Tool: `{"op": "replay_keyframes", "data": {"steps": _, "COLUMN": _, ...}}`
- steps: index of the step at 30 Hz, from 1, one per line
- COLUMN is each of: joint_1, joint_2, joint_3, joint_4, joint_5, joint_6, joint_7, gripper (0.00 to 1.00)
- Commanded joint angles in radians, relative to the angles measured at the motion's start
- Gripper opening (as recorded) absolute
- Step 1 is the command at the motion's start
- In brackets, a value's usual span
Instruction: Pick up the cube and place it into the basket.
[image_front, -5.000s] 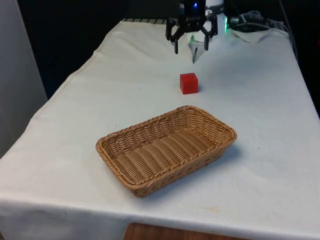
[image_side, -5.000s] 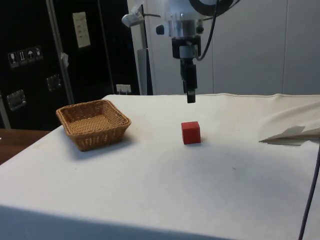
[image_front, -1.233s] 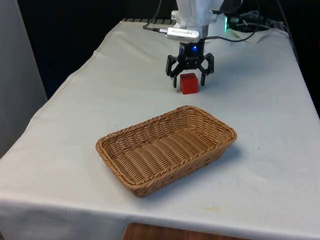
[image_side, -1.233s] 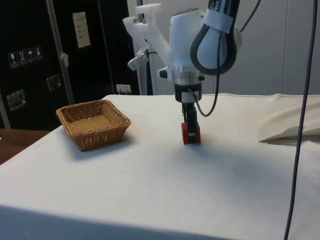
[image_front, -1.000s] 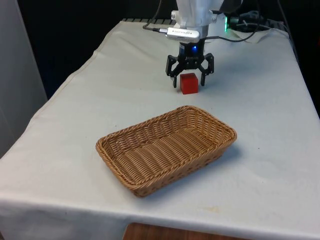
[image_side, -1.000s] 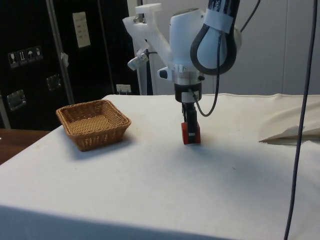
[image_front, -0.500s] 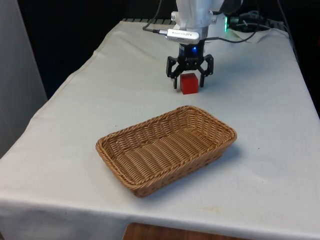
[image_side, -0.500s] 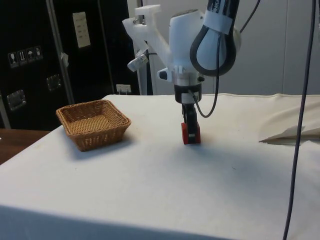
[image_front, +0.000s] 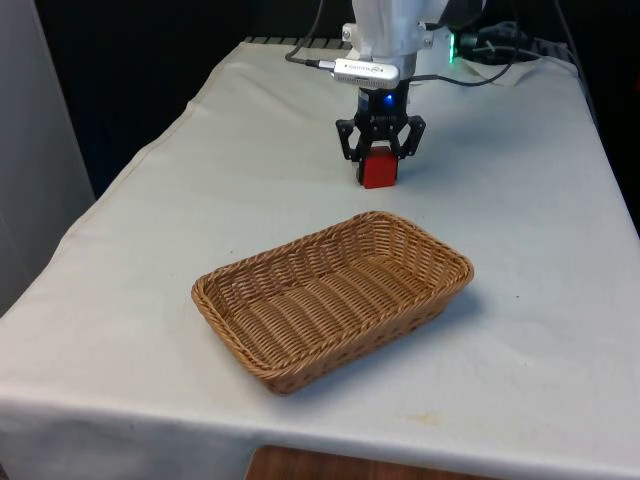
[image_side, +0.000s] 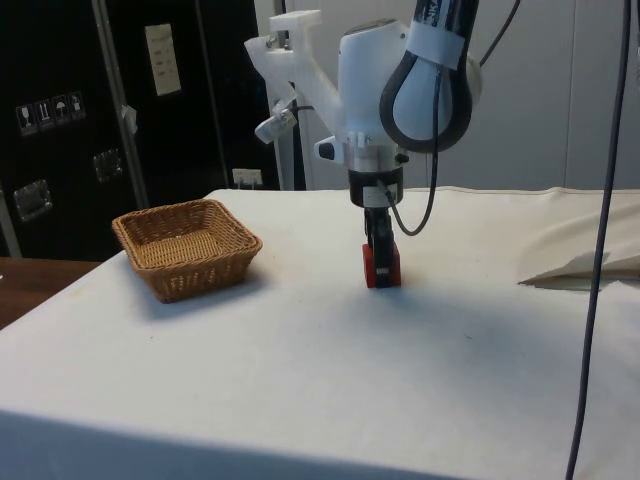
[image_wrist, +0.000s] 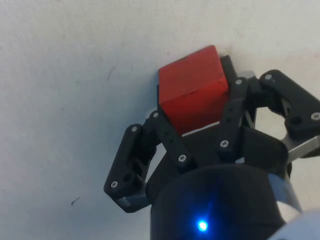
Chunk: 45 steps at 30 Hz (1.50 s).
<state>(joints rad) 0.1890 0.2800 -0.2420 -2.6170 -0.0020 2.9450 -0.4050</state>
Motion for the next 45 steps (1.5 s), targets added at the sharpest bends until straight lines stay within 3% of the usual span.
{"op": "replay_keyframes", "data": {"steps": 1, "joint_1": -0.003, "joint_2": 0.004, "joint_3": 0.006, "joint_4": 0.002, "joint_5": 0.006, "joint_6": 0.006, "joint_7": -0.002, "gripper": 0.0}}
{"op": "replay_keyframes", "data": {"steps": 8, "joint_1": 0.0, "joint_2": -0.036, "joint_3": -0.003, "joint_4": 0.009, "joint_5": -0.001, "joint_6": -0.041, "joint_7": -0.003, "gripper": 0.0}}
{"op": "replay_keyframes", "data": {"steps": 9, "joint_1": 0.0, "joint_2": -0.017, "joint_3": -0.001, "joint_4": 0.012, "joint_5": 0.0, "joint_6": -0.018, "joint_7": -0.001, "gripper": 0.0}}
{"op": "replay_keyframes", "data": {"steps": 14, "joint_1": 0.001, "joint_2": -0.083, "joint_3": -0.009, "joint_4": 0.015, "joint_5": -0.007, "joint_6": -0.105, "joint_7": -0.005, "gripper": 0.0}}
{"op": "replay_keyframes", "data": {"steps": 25, "joint_1": 0.0, "joint_2": -0.145, "joint_3": -0.01, "joint_4": 0.026, "joint_5": -0.009, "joint_6": -0.189, "joint_7": -0.007, "gripper": 0.0}}
{"op": "replay_keyframes", "data": {"steps": 45, "joint_1": -0.001, "joint_2": -0.215, "joint_3": -0.007, "joint_4": 0.038, "joint_5": -0.001, "joint_6": -0.262, "joint_7": -0.01, "gripper": 0.0}}
